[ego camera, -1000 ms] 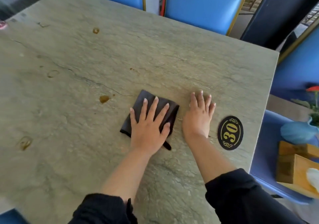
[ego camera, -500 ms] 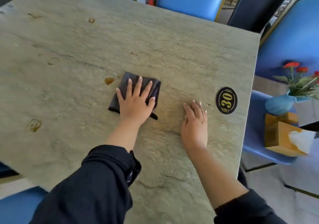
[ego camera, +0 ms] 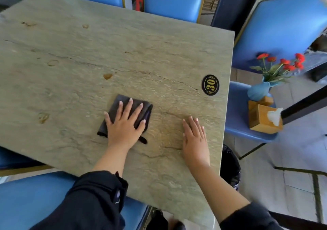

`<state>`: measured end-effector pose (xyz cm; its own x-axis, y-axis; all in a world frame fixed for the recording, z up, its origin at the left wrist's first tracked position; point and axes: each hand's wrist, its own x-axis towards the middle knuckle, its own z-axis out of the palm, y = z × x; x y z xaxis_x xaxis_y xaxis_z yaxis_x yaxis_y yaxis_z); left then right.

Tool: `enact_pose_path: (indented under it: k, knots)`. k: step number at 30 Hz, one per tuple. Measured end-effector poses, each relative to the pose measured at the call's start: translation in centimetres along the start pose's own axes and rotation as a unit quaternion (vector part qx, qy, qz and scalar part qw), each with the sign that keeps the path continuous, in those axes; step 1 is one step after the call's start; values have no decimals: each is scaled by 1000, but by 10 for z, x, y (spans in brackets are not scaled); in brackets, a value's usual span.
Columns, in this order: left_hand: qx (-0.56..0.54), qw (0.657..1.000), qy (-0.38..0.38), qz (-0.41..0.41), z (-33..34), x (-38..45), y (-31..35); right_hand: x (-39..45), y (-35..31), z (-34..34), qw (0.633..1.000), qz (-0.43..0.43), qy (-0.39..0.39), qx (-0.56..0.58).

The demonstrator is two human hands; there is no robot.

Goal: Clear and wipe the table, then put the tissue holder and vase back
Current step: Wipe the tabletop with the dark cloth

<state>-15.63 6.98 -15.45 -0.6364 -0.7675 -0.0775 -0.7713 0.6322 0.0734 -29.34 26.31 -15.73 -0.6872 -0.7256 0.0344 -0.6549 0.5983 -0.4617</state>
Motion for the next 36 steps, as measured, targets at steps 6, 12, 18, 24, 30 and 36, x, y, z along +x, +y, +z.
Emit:
enact_pose_path:
  k: [6,12,18,24,30,36]
  knots:
    - [-10,1000,-7,-26,8,-47,54,-33,9,-8,997,-3,-3,76]
    - [-20,998,-21,52,22,-137,125,-65,9,-28,978,73,11,194]
    - [-24,998,-41,37,15,-120,110,-80,16,-30,981,65,-26,181]
    - [-27,991,-121,52,0,-93,89,-86,5,-43,976,98,-54,184]
    - [-114,978,-125,118,-27,-73,59,-71,-42,-39,985,33,-67,154]
    - [-79,989,-116,50,-41,-43,-30,-41,-93,0,993,-16,-115,38]
